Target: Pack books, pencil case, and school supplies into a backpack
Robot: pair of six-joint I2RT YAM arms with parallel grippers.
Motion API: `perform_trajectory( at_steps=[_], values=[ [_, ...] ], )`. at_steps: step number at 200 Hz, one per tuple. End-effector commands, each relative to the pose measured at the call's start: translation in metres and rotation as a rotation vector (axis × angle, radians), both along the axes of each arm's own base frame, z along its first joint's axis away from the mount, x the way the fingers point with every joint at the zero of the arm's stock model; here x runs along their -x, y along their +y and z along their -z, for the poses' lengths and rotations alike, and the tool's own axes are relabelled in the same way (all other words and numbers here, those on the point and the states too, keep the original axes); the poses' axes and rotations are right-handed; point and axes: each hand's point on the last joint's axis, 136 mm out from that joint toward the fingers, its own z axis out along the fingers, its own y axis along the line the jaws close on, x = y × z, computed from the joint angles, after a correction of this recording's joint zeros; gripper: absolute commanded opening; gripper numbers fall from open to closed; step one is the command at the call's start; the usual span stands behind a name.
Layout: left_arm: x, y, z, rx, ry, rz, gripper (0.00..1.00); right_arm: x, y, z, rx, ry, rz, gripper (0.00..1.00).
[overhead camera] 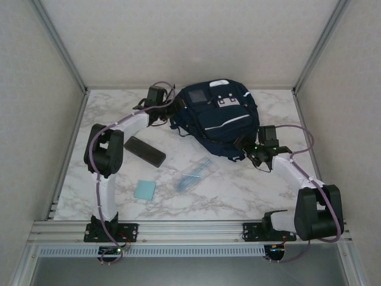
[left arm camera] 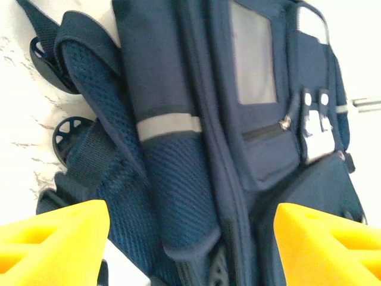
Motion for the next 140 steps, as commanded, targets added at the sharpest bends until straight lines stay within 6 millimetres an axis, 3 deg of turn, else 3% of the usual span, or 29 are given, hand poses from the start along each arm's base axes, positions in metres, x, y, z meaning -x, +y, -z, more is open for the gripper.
perform_trajectory(
  at_steps=[1,25,41,46,72,112,140],
  values=[
    [-0.019,-0.017,0.006,0.082,-0.021,-0.020,0.72,-0.012,0.010,0.003,-0.048,-0.042,-0.003,0.82],
    [-0.033,-0.028,0.025,0.095,0.016,-0.020,0.67,-0.013,0.012,0.014,-0.054,-0.021,0.002,0.82],
    [-0.037,-0.033,0.043,0.067,0.055,-0.010,0.56,-0.015,0.010,0.017,-0.038,-0.017,0.012,0.81],
    [-0.037,-0.035,0.047,0.064,0.063,-0.003,0.51,-0.016,0.008,0.018,-0.029,-0.018,0.017,0.81],
    [-0.031,-0.047,0.053,0.102,0.078,0.038,0.00,-0.025,0.000,0.018,0.028,-0.019,0.035,0.77],
    [0.010,-0.049,0.036,0.138,0.085,0.082,0.00,-0.060,-0.005,0.015,0.108,-0.022,0.024,0.53],
    [0.051,-0.051,0.010,0.164,0.074,0.107,0.00,-0.086,-0.022,0.010,0.249,-0.020,0.047,0.54]
  ],
)
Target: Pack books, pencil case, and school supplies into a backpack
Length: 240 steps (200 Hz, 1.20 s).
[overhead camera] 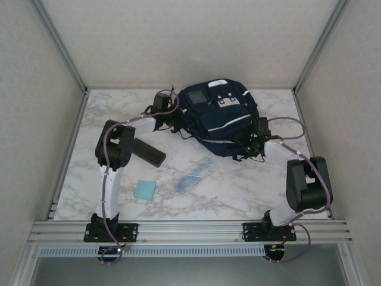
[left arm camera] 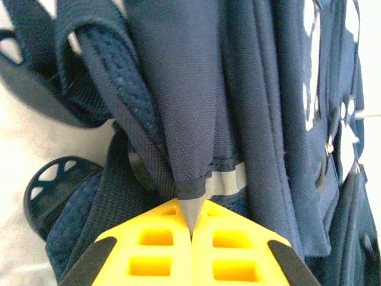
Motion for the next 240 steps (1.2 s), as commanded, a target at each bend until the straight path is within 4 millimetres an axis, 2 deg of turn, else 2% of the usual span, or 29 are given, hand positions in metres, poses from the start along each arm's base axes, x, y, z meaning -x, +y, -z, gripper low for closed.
perform_trajectory(
  at_steps=[1,21,39,51,78,100,129,153,191,205,220,240],
  values=[
    [0.055,-0.033,-0.037,0.079,0.014,0.125,0.00,-0.034,-0.014,-0.019,0.132,-0.070,0.002,0.54],
    [0.077,-0.039,-0.054,0.084,0.003,0.133,0.00,-0.044,-0.023,-0.028,0.202,-0.059,0.001,0.60],
    [0.084,-0.043,-0.065,0.089,-0.010,0.125,0.00,-0.041,-0.025,-0.043,0.224,-0.066,-0.025,0.65],
    [0.084,-0.044,-0.071,0.095,-0.019,0.115,0.00,-0.033,-0.025,-0.056,0.228,-0.077,-0.045,0.68],
    [0.075,-0.044,-0.084,0.131,-0.041,0.063,0.00,0.000,-0.022,-0.089,0.216,-0.096,-0.094,0.72],
    [0.070,-0.045,-0.093,0.170,-0.055,0.037,0.00,0.028,-0.005,-0.115,0.181,-0.148,-0.166,0.73],
    [0.070,-0.049,-0.102,0.213,-0.067,0.021,0.00,0.051,0.045,-0.135,0.059,-0.215,-0.283,0.69],
    [0.073,-0.051,-0.108,0.214,-0.077,0.013,0.00,0.058,0.095,-0.129,-0.056,-0.233,-0.348,0.58],
    [0.079,-0.052,-0.117,0.228,-0.094,-0.003,0.00,0.052,0.158,-0.109,-0.095,-0.267,-0.407,0.47],
    [0.083,-0.054,-0.120,0.230,-0.096,0.000,0.00,0.049,0.174,-0.098,-0.093,-0.265,-0.411,0.44],
    [0.086,-0.055,-0.123,0.234,-0.099,0.001,0.00,0.042,0.183,-0.081,-0.069,-0.260,-0.388,0.43],
    [0.090,-0.058,-0.125,0.238,-0.098,0.006,0.00,0.029,0.179,-0.055,-0.011,-0.236,-0.318,0.42]
  ],
)
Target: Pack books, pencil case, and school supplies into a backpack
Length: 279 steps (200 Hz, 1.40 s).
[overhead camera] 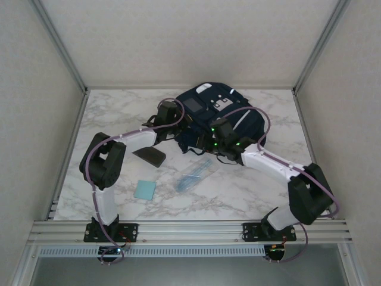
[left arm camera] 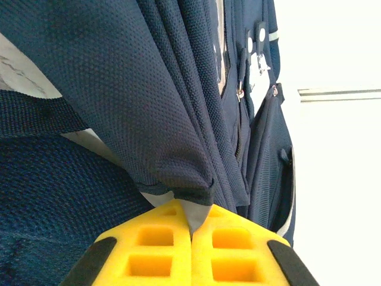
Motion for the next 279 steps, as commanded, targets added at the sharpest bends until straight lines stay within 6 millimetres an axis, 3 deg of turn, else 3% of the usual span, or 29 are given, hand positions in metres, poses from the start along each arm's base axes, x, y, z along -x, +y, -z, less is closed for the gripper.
perform_trajectory(
  at_steps=[1,42,93,127,147,181,230,254,279],
  values=[
    [0.010,-0.020,-0.062,0.116,-0.119,0.050,0.00,-0.026,-0.002,0.014,0.019,-0.044,0.125,0.42],
    [0.017,-0.024,-0.065,0.133,-0.114,0.055,0.00,-0.046,-0.020,0.043,0.157,-0.109,0.257,0.44],
    [0.028,-0.033,-0.062,0.158,-0.084,0.083,0.00,-0.084,-0.011,0.042,0.156,-0.239,0.339,0.45],
    [0.035,-0.032,-0.058,0.154,-0.065,0.093,0.00,-0.098,-0.002,0.032,0.141,-0.285,0.340,0.37],
    [0.036,-0.031,-0.058,0.149,-0.066,0.096,0.00,-0.100,-0.002,0.027,0.134,-0.308,0.337,0.24],
    [0.025,-0.024,-0.051,0.122,-0.066,0.074,0.00,-0.094,0.000,0.021,0.142,-0.318,0.276,0.00],
    [-0.014,0.003,-0.041,0.071,-0.094,-0.002,0.00,-0.071,-0.011,0.027,0.154,-0.234,0.142,0.00],
    [-0.037,0.016,-0.041,0.033,-0.127,-0.027,0.00,-0.046,-0.013,0.044,0.181,-0.109,0.013,0.00],
    [-0.055,0.023,-0.044,0.010,-0.162,-0.035,0.00,-0.012,-0.027,0.072,0.265,0.092,-0.084,0.00]
  ],
)
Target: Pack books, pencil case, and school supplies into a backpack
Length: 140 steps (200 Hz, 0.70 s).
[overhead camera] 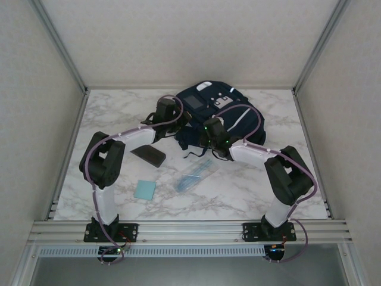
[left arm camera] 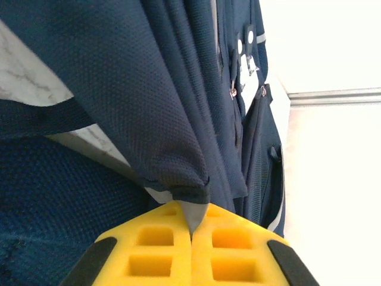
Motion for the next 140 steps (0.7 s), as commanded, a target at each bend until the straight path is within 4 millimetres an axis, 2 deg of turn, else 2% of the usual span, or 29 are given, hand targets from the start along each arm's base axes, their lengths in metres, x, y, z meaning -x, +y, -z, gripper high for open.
perform_trajectory(
  at_steps=[1,18,36,59,77,101,117,129,140],
  values=[
    [-0.040,0.017,-0.036,-0.002,-0.141,-0.039,0.00,0.046,-0.021,0.035,0.115,0.245,-0.100,0.00],
    [-0.050,0.019,-0.037,-0.019,-0.156,-0.037,0.00,0.071,-0.036,0.048,0.144,0.387,-0.099,0.00],
    [-0.059,0.021,-0.035,-0.025,-0.157,-0.035,0.00,0.094,-0.046,0.053,0.136,0.514,-0.117,0.00],
    [-0.067,0.025,-0.031,-0.034,-0.157,-0.039,0.00,0.115,-0.060,0.047,0.151,0.618,-0.133,0.00],
    [-0.074,0.031,-0.029,-0.057,-0.160,-0.047,0.00,0.129,-0.081,0.043,0.230,0.692,-0.144,0.00],
    [-0.085,0.041,-0.025,-0.076,-0.153,-0.055,0.00,0.134,-0.113,0.038,0.318,0.740,-0.133,0.00],
    [-0.088,0.043,-0.024,-0.086,-0.154,-0.049,0.00,0.130,-0.126,0.033,0.332,0.736,-0.119,0.00],
    [-0.088,0.044,-0.023,-0.106,-0.153,-0.040,0.00,0.124,-0.130,0.028,0.322,0.724,-0.105,0.00],
    [-0.086,0.043,-0.021,-0.110,-0.143,-0.027,0.00,0.116,-0.123,0.023,0.277,0.701,-0.114,0.00]
  ],
)
